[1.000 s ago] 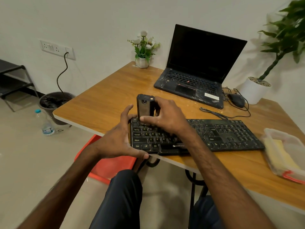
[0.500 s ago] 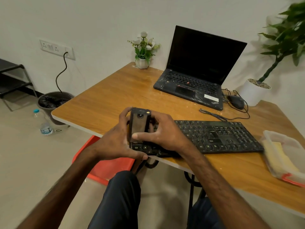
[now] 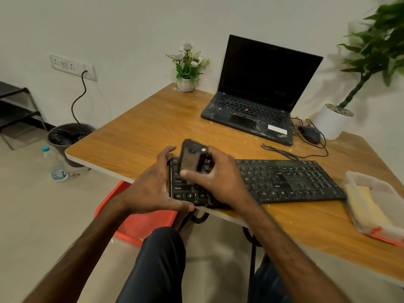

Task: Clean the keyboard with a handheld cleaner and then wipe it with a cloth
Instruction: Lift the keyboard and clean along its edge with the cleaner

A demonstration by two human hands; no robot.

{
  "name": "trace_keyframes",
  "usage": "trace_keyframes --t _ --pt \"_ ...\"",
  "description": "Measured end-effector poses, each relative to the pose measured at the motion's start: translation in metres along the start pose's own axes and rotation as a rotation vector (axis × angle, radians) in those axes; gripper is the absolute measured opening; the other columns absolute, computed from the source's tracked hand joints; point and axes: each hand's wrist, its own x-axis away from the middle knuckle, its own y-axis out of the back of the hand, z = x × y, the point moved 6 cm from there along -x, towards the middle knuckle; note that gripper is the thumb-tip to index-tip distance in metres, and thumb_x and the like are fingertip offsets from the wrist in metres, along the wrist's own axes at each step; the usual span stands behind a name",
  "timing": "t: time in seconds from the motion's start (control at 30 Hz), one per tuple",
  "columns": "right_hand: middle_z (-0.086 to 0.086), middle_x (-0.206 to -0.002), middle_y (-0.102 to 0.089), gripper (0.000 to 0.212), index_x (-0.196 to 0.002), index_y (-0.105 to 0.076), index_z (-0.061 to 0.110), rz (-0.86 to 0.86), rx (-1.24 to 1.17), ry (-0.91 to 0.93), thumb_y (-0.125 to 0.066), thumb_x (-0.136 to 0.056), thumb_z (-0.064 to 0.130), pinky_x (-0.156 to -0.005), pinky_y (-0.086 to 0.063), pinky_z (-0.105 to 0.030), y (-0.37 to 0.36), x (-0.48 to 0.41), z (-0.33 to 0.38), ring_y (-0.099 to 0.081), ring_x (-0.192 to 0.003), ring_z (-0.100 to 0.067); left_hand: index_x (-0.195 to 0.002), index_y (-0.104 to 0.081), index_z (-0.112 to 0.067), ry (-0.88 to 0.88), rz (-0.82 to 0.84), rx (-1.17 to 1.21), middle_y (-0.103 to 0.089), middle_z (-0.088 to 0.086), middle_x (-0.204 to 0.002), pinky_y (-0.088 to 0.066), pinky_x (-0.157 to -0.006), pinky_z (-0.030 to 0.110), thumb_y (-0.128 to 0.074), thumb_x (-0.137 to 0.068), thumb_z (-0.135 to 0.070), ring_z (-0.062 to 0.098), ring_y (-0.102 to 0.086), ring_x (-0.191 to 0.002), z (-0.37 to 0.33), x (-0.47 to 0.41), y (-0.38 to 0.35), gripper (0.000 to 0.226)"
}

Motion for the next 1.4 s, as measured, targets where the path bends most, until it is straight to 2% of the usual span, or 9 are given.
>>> trace_keyframes --t 0.13,0.4,0.67,0.77,0.87,1.0,1.1,1.2,1.4 --pt "0.009 -0.104 -0.066 0.048 -0.112 -0.062 0.019 -0.21 0.239 -0.206 -0.079 -0.077 0.047 -0.06 -0.038 -0.009 0.047 -0.017 -0.04 -0.06 -0.084 -0.003 -0.152 0.008 -0.04 0.0 -0.007 -0.031 -0.029 -0.033 -0.14 -0.039 -0.115 0.031 -0.08 -0.044 -0.082 0.0 -0.042 -0.133 -0.002 0.0 0.0 0.145" --pt "0.015 -0.082 -0.064 0.041 -0.096 -0.062 0.026 -0.058 0.11 -0.024 -0.077 -0.072 0.054 -0.062 -0.055 -0.03 -0.004 0.019 0.013 -0.061 -0.071 -0.001 -0.155 0.005 -0.034 -0.009 -0.007 -0.023 -0.037 -0.018 -0.147 -0.046 -0.109 0.041 -0.085 -0.05 -0.077 0.006 -0.047 -0.133 0.002 -0.002 0.0 0.145" --pt "0.012 -0.099 -0.067 0.05 -0.111 -0.062 0.022 -0.152 0.201 -0.184 -0.078 -0.074 0.052 -0.06 -0.044 -0.013 0.045 0.005 -0.023 -0.061 -0.081 -0.001 -0.153 0.008 -0.036 -0.003 -0.006 -0.044 -0.036 -0.018 -0.145 -0.04 -0.114 0.032 -0.081 -0.046 -0.081 0.003 -0.045 -0.132 0.003 -0.001 -0.001 0.146" --pt "0.016 -0.085 -0.066 0.045 -0.099 -0.063 0.026 -0.016 0.069 -0.064 -0.079 -0.068 0.054 -0.064 -0.054 -0.028 0.004 0.024 0.017 -0.062 -0.075 -0.001 -0.154 -0.014 -0.019 -0.028 0.019 -0.095 -0.045 -0.02 -0.139 -0.035 -0.115 0.034 -0.079 -0.056 -0.078 0.004 -0.046 -0.133 0.003 -0.004 -0.001 0.132" --pt "0.021 -0.072 -0.054 0.038 -0.086 -0.053 0.029 -0.003 0.15 0.053 -0.078 -0.07 0.053 -0.061 -0.046 -0.026 -0.014 0.03 0.037 -0.052 -0.066 0.001 -0.137 -0.046 -0.016 -0.089 0.065 -0.193 -0.053 -0.025 -0.126 -0.016 -0.123 0.031 -0.076 -0.068 -0.071 0.006 -0.047 -0.134 0.003 -0.008 -0.003 0.093" --pt "0.017 -0.095 -0.063 0.051 -0.112 -0.06 0.024 -0.085 0.217 -0.075 -0.075 -0.075 0.057 -0.064 -0.05 -0.019 0.023 0.016 -0.006 -0.059 -0.079 0.001 -0.154 0.002 -0.034 0.002 0.022 -0.045 -0.033 -0.039 -0.136 -0.035 -0.107 0.013 -0.086 -0.05 -0.073 -0.012 -0.044 -0.127 0.009 -0.002 0.001 0.143" --pt "0.011 -0.105 -0.063 0.056 -0.119 -0.058 0.021 -0.227 0.336 -0.266 -0.075 -0.077 0.054 -0.065 -0.045 -0.017 0.08 0.015 -0.06 -0.059 -0.084 -0.006 -0.153 0.005 -0.037 0.02 0.012 -0.091 -0.034 -0.029 -0.14 -0.033 -0.111 0.019 -0.081 -0.046 -0.08 -0.006 -0.042 -0.131 0.005 -0.002 0.0 0.145" --pt "-0.002 -0.113 -0.068 0.059 -0.12 -0.059 0.016 -0.371 0.383 -0.437 -0.076 -0.077 0.052 -0.073 -0.049 -0.029 0.123 0.025 -0.089 -0.058 -0.087 -0.012 -0.153 0.005 -0.037 0.03 0.001 -0.108 -0.036 -0.018 -0.147 -0.036 -0.114 0.027 -0.08 -0.046 -0.083 0.002 -0.042 -0.133 0.005 -0.003 0.0 0.144" --pt "0.013 -0.096 -0.063 0.044 -0.103 -0.058 0.026 -0.167 0.221 -0.228 -0.079 -0.073 0.051 -0.067 -0.055 -0.025 0.069 0.055 -0.035 -0.06 -0.084 -0.003 -0.154 0.004 -0.035 0.013 -0.011 -0.117 -0.037 -0.016 -0.147 -0.036 -0.113 0.026 -0.082 -0.048 -0.08 0.002 -0.044 -0.133 0.004 -0.003 0.0 0.144"
